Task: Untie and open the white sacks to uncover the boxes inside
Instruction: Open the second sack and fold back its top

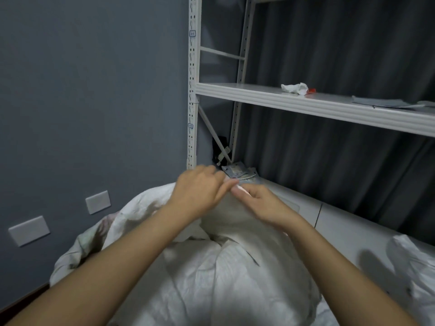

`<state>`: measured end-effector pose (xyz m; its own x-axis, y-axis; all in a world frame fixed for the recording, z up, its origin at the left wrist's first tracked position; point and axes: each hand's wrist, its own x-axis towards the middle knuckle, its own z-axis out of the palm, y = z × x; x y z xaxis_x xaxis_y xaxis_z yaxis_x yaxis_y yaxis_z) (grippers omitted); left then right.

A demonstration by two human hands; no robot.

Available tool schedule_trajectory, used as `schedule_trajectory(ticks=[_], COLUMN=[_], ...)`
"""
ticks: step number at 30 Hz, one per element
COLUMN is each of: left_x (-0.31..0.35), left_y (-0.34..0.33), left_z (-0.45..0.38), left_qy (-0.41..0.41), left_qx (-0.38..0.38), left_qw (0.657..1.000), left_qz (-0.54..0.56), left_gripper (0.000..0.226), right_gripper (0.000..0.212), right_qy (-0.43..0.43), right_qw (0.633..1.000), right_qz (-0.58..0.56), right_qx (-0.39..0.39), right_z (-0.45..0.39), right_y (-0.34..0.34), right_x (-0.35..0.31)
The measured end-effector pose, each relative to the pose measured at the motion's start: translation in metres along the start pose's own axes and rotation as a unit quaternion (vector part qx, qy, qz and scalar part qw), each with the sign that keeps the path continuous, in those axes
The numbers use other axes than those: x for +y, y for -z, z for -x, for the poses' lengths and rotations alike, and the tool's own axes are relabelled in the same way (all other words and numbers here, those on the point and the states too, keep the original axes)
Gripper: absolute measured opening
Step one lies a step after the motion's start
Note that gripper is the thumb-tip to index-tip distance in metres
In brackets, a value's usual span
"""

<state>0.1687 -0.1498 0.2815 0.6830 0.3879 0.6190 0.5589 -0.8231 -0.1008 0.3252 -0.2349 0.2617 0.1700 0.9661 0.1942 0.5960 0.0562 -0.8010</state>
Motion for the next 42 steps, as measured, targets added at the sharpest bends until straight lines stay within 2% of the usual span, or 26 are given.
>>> schedule_trajectory(ticks=[2, 4, 6, 7, 9, 11, 13, 15, 17, 18, 20, 21, 23, 25, 27, 29, 31, 32, 34, 36, 37, 38, 39, 40, 41, 42], left_x=[-0.001, -0.018, -0.027, -0.022, 0.0, 0.003, -0.009, -0.022, -0.02, -0.015, -0.007, -0.008, -0.016, -0.028, -0.031, -0.024, -0.017, -0.016, -0.016, -0.021, -0.024, -0.024, -0.022, -0.017, -0.015, -0.016], left_y=[-0.001, 0.005, 0.007, 0.005, 0.001, -0.005, -0.002, -0.001, -0.007, -0.013, -0.02, -0.021, -0.017, -0.013, -0.012, -0.02, -0.029, -0.032, -0.028, -0.026, -0.028, -0.03, -0.032, -0.033, -0.036, -0.038], left_z=[-0.007, -0.018, -0.021, -0.02, -0.014, -0.013, -0.02, -0.022, -0.021, -0.017, -0.009, -0.009, -0.013, -0.017, -0.02, -0.016, -0.011, -0.011, -0.016, -0.021, -0.021, -0.021, -0.02, -0.016, -0.014, -0.014], left_qy=[0.022, 0.137, 0.156, 0.106, -0.002, -0.01, 0.088, 0.153, 0.094, 0.029, -0.064, -0.067, 0.022, 0.127, 0.127, 0.003, -0.122, -0.146, -0.057, 0.088, 0.094, 0.046, -0.038, -0.115, -0.167, -0.179], left_qx=[-0.025, -0.08, -0.064, -0.019, 0.014, -0.012, -0.068, -0.079, -0.043, -0.01, 0.023, 0.038, 0.005, -0.042, -0.016, 0.071, 0.1, 0.101, 0.07, 0.008, 0.009, 0.029, 0.049, 0.052, 0.051, 0.043], left_qw=[0.998, 0.983, 0.985, 0.994, 1.0, 0.999, 0.986, 0.977, 0.993, 0.999, 0.998, 0.997, 0.999, 0.989, 0.989, 0.995, 0.986, 0.983, 0.993, 0.993, 0.992, 0.993, 0.992, 0.986, 0.98, 0.98], left_qz=[0.045, 0.093, 0.038, 0.001, -0.005, 0.048, 0.12, 0.126, 0.049, 0.022, -0.01, -0.014, 0.034, 0.065, 0.071, 0.071, 0.059, 0.055, 0.069, 0.082, 0.086, 0.104, 0.112, 0.106, 0.092, 0.082], left_gripper=[0.059, 0.062, 0.064, 0.063, 0.06, 0.059, 0.063, 0.067, 0.065, 0.061, 0.055, 0.057, 0.062, 0.063, 0.061, 0.054, 0.046, 0.048, 0.058, 0.066, 0.067, 0.066, 0.059, 0.054, 0.053, 0.059], right_gripper=[0.061, 0.04, 0.039, 0.044, 0.057, 0.044, 0.033, 0.03, 0.036, 0.039, 0.041, 0.044, 0.046, 0.037, 0.033, 0.032, 0.029, 0.031, 0.035, 0.036, 0.037, 0.037, 0.037, 0.037, 0.038, 0.04], right_qy=[-0.019, 0.021, 0.052, 0.045, -0.023, -0.054, -0.006, 0.024, 0.012, -0.023, -0.099, -0.105, -0.047, -0.001, 0.025, -0.029, -0.099, -0.097, -0.047, 0.001, 0.009, -0.008, -0.035, -0.071, -0.091, -0.087], right_qw=[0.999, 0.991, 0.962, 0.971, 0.999, 0.995, 0.993, 0.946, 0.959, 0.984, 0.981, 0.979, 0.993, 0.965, 0.949, 0.986, 0.96, 0.954, 0.989, 0.933, 0.92, 0.948, 0.982, 0.983, 0.969, 0.973], right_qz=[-0.044, 0.12, 0.226, 0.194, -0.014, -0.087, 0.088, 0.264, 0.192, 0.072, -0.151, -0.167, -0.018, 0.209, 0.257, 0.038, -0.239, -0.264, -0.039, 0.311, 0.342, 0.256, 0.072, -0.116, -0.204, -0.187], right_qx=[-0.023, 0.062, 0.146, 0.131, 0.022, -0.009, 0.078, 0.188, 0.208, 0.16, 0.065, 0.061, 0.111, 0.161, 0.181, 0.16, 0.107, 0.106, 0.132, 0.183, 0.193, 0.189, 0.17, 0.124, 0.106, 0.106], right_z=[0.002, 0.005, 0.008, 0.008, 0.01, 0.013, 0.018, 0.02, 0.018, 0.016, 0.015, 0.017, 0.026, 0.037, 0.041, 0.038, 0.033, 0.033, 0.036, 0.038, 0.038, 0.038, 0.036, 0.035, 0.035, 0.036], right_y=[0.005, 0.009, 0.006, 0.003, -0.001, -0.003, -0.003, -0.007, -0.012, -0.012, -0.014, -0.014, -0.014, -0.017, -0.025, -0.025, -0.019, -0.018, -0.019, -0.023, -0.024, -0.023, -0.022, -0.02, -0.018, -0.017], right_x=[0.002, 0.008, 0.009, 0.009, 0.005, 0.005, 0.01, 0.011, 0.011, 0.012, 0.006, 0.005, 0.009, 0.012, 0.008, 0.004, -0.006, -0.005, 0.003, 0.01, 0.01, 0.007, 0.007, 0.002, -0.001, -0.001])
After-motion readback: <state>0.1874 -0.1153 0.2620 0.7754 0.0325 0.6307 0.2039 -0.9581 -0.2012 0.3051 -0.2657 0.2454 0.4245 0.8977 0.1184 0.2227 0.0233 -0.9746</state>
